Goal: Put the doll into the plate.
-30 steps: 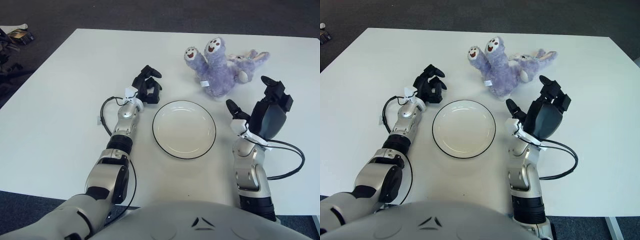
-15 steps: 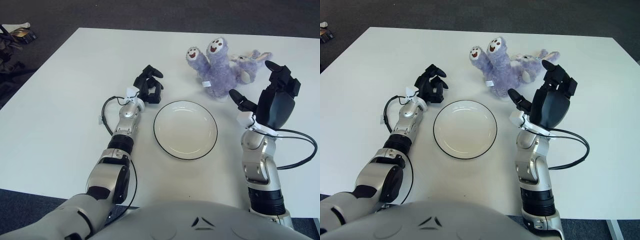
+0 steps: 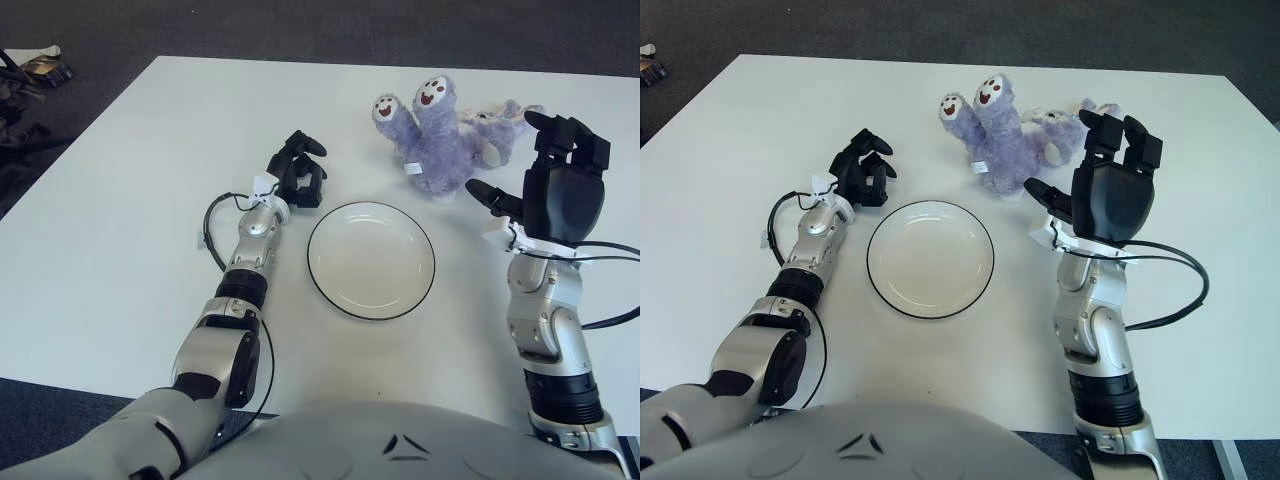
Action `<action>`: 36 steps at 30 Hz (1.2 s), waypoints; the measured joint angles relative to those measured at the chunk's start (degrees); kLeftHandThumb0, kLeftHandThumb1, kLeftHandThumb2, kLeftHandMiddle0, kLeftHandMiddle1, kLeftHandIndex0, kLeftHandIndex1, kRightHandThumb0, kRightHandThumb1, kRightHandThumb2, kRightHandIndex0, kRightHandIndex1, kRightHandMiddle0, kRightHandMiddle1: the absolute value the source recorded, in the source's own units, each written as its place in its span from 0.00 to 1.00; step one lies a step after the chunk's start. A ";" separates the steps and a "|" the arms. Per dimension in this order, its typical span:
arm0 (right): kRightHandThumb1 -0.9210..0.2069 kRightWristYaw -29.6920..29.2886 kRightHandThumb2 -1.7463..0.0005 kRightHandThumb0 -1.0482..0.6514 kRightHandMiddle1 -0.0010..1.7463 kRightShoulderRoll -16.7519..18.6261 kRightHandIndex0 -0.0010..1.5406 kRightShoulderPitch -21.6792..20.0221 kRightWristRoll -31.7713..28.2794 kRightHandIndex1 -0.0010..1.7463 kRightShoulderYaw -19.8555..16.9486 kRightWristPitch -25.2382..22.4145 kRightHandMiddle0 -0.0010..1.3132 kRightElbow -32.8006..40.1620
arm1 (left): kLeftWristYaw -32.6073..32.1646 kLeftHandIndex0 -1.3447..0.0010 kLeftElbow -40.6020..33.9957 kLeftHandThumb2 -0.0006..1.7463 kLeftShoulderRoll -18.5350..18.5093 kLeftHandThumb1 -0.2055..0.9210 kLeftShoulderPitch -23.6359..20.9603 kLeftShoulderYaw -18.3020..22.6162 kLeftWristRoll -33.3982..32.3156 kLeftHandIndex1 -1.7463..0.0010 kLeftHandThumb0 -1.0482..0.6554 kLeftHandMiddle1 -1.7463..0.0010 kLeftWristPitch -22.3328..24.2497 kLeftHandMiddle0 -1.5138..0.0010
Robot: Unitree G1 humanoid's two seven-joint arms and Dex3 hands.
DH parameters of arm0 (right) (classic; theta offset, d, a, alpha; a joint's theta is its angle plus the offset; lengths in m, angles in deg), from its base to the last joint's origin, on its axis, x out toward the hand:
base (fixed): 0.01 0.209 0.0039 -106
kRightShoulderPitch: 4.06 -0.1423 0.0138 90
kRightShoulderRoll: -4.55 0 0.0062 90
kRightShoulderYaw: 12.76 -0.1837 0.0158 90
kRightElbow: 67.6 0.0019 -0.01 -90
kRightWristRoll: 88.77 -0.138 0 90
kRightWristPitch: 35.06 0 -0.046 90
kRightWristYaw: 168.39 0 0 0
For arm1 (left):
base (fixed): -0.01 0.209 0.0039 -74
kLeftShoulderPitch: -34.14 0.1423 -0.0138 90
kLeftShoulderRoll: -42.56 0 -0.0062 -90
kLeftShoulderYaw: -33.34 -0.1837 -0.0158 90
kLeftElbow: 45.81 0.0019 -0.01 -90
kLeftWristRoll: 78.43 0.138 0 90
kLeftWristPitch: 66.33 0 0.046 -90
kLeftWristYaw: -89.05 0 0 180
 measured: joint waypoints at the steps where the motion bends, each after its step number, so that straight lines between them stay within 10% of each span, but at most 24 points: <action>1: 0.22 2.25 0.72 0.06 0.44 -0.64 0.01 -0.17 -0.03 0.24 -0.18 -0.18 0.00 0.47 | 0.00 0.63 0.00 0.76 -0.01 0.46 0.00 0.00 0.00 0.00 0.61 0.00 0.00 0.67; 19: 0.09 24.65 0.75 0.12 0.50 -10.88 0.09 -5.22 -9.90 0.29 -5.68 -0.01 0.00 2.30 | -0.17 0.67 -0.23 0.77 -0.16 0.43 0.06 -0.09 0.02 0.07 0.61 0.00 0.11 0.55; 36: 0.16 28.80 0.64 0.20 0.57 -15.21 0.08 -7.90 -12.92 0.36 -7.38 -0.99 0.00 -0.55 | -0.30 0.68 -1.62 0.78 -0.24 0.43 0.46 -0.23 0.08 0.06 0.61 0.00 0.83 0.55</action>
